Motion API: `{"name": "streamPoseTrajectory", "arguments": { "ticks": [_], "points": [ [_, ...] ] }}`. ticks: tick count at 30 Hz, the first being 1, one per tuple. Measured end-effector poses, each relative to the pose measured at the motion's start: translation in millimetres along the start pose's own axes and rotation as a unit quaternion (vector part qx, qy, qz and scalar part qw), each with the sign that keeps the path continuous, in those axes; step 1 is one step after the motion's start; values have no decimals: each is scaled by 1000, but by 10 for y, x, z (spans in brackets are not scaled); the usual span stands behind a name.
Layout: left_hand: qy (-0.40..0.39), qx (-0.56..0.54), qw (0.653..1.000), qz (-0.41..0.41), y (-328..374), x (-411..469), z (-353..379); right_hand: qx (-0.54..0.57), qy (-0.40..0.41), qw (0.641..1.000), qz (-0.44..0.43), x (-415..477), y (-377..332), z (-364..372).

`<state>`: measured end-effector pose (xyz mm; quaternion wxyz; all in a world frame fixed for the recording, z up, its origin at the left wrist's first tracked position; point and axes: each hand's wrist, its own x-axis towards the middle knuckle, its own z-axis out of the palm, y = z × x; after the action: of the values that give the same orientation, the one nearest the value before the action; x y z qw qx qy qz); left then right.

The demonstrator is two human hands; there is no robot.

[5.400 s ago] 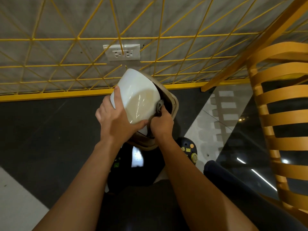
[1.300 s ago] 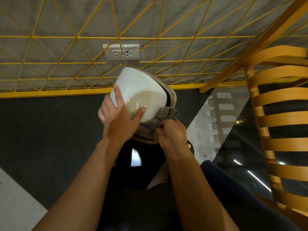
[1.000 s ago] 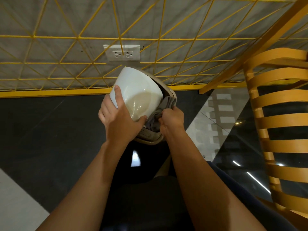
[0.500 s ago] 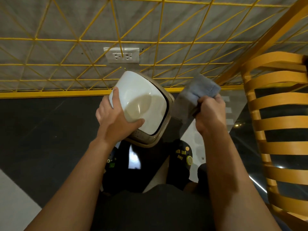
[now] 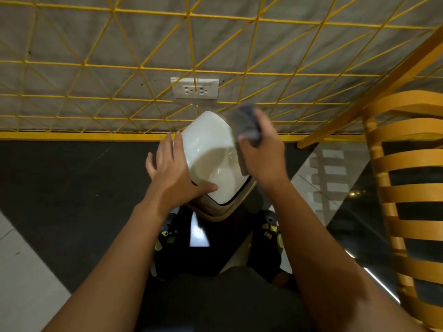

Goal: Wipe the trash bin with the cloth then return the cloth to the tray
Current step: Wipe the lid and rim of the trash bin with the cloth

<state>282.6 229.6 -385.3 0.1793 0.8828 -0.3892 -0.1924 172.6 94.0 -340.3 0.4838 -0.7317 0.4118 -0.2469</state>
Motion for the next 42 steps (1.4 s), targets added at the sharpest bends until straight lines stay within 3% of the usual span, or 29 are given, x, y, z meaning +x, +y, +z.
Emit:
{"name": "streamPoseTrajectory", "arguments": {
  "ticks": [3, 6, 10, 15, 19, 22, 24, 28, 30, 35, 38, 42],
  "points": [
    [-4, -10, 1000, 4, -26, -19, -2, -168, -101, 967, -165, 119, -52, 307],
    [-9, -21, 1000, 8, -61, -15, -11, -282, -192, 924, -173, 120, 58, 467],
    [-15, -38, 999, 4, -75, -6, -13, -165, -181, 956, -163, -144, 160, 378],
    [-37, -41, 998, 0, -84, 13, -55, -129, -231, 941, -213, -420, 63, 291],
    [-81, -40, 996, 4, -53, 6, -157, -20, -259, 965, -30, -419, 69, 104],
    [-58, -46, 996, 54, 103, -47, -277, 146, -196, 965, 95, -327, 18, -30],
    [-4, -88, 993, 80, 273, -105, -328, 251, -173, 940, 154, -278, -32, -68],
    [59, -236, 965, 101, 543, -164, -264, 426, -213, 851, 220, -258, -120, -76],
    [97, -227, 966, 70, 581, -158, -226, 426, -225, 849, 218, -268, -117, -79],
    [135, -202, 969, 43, 587, -147, -160, 254, -197, 922, 215, -244, -1, -141],
    [119, -192, 974, 26, 612, -147, -87, 282, -200, 903, 255, -222, 66, -189],
    [89, -204, 975, 17, 682, -141, 3, 274, -187, 910, 249, -199, 134, -268]
  ]
}}
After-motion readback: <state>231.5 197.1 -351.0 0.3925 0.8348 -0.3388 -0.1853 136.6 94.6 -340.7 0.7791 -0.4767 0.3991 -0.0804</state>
